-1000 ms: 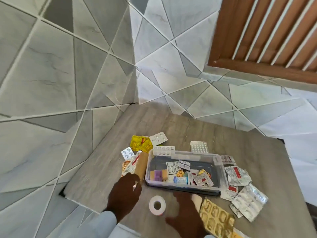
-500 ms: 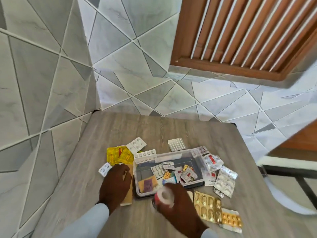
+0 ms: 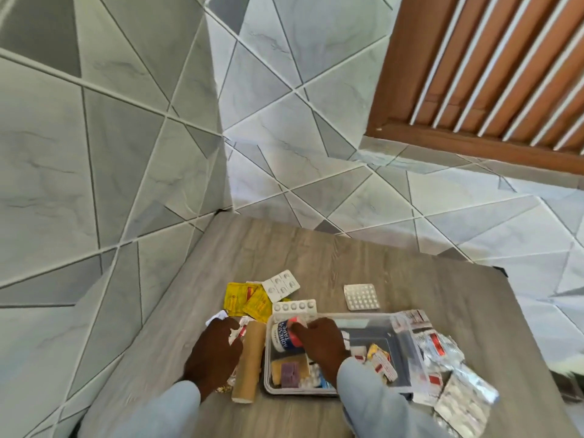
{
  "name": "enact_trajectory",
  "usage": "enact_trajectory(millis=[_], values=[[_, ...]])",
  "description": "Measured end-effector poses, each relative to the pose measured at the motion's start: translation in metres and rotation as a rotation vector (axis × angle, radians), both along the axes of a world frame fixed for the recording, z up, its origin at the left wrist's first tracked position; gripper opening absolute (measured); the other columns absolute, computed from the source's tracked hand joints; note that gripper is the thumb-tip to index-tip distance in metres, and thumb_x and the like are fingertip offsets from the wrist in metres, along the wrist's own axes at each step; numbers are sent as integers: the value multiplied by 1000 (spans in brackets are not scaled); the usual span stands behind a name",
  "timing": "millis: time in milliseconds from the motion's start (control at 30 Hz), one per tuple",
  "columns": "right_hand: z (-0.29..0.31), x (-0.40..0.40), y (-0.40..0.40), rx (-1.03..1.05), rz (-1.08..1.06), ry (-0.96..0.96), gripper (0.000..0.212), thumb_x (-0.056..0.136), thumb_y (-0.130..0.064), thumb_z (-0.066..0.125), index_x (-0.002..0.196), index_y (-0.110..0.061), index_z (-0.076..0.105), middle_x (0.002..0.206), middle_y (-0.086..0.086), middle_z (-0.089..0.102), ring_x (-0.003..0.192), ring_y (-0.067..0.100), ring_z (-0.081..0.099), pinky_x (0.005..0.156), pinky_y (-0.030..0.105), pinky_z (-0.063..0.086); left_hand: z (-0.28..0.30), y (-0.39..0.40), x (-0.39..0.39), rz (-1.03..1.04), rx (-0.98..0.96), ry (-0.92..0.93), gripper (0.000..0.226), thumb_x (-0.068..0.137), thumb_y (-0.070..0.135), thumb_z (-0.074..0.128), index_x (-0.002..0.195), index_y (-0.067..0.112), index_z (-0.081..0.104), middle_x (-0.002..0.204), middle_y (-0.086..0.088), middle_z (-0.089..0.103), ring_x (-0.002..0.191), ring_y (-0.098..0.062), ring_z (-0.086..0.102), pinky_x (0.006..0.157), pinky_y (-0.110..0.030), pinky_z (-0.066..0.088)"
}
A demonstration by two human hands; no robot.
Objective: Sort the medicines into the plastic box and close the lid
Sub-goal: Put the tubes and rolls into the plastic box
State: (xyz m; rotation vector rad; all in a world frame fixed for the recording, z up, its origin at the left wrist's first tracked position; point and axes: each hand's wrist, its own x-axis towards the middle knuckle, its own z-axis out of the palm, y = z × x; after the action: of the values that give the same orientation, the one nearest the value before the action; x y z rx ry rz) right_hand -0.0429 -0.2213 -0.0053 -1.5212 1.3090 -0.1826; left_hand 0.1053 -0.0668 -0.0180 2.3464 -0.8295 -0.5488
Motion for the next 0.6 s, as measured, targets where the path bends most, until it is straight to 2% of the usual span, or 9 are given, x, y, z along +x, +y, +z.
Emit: enact_trajectory(millis=[100,200,300,400,467,533,600], values=[[-13,7,1,-64,104,136,60,75,-63,55,101,-10,70,105,8,72,99,28,66,85,33,51,7,-6,-4,34,8,-26,29,87,23,57,116,21,58,121,-4,59,112,-23,56,94,-30,41],[-19,5,-3,-47,173,189,56,86,-56,50,109,-8,67,116,12,68,108,31,62,91,34,47,9,-11,-8,56,68,23,39,88,25,56,127,21,53,130,-2,56,119,-22,52,100,-31,38],[-22,4,-8,-54,221,245,62,80,-61,50,107,-8,66,114,14,69,106,31,63,90,34,48,5,-13,-9,32,133,75,44,87,33,56,130,26,50,132,-2,57,118,-20,54,100,-31,41],[-19,2,-13,-78,231,237,58,78,-62,53,99,-9,68,105,12,72,98,28,66,88,36,52,5,-20,-11,-18,212,58,53,86,43,56,135,28,43,136,0,54,121,-22,52,99,-31,41],[-11,-1,-14,-91,200,195,51,81,-56,53,93,-9,69,100,10,73,91,26,67,83,36,54,4,-25,-10,-39,244,62,54,85,44,58,134,27,42,135,0,54,121,-23,53,97,-33,43],[1,-9,-15,-108,169,163,41,88,-46,52,87,-9,68,95,9,71,84,23,65,73,30,52,1,-31,-7,-70,247,59,51,83,42,59,128,25,43,130,-3,57,116,-25,56,93,-34,47],[11,-24,-16,-170,85,144,34,91,-40,52,80,-10,66,88,10,69,81,24,63,74,30,48,-1,-34,-5,-121,256,58,47,83,42,60,123,23,44,125,-6,59,112,-28,58,89,-34,49]])
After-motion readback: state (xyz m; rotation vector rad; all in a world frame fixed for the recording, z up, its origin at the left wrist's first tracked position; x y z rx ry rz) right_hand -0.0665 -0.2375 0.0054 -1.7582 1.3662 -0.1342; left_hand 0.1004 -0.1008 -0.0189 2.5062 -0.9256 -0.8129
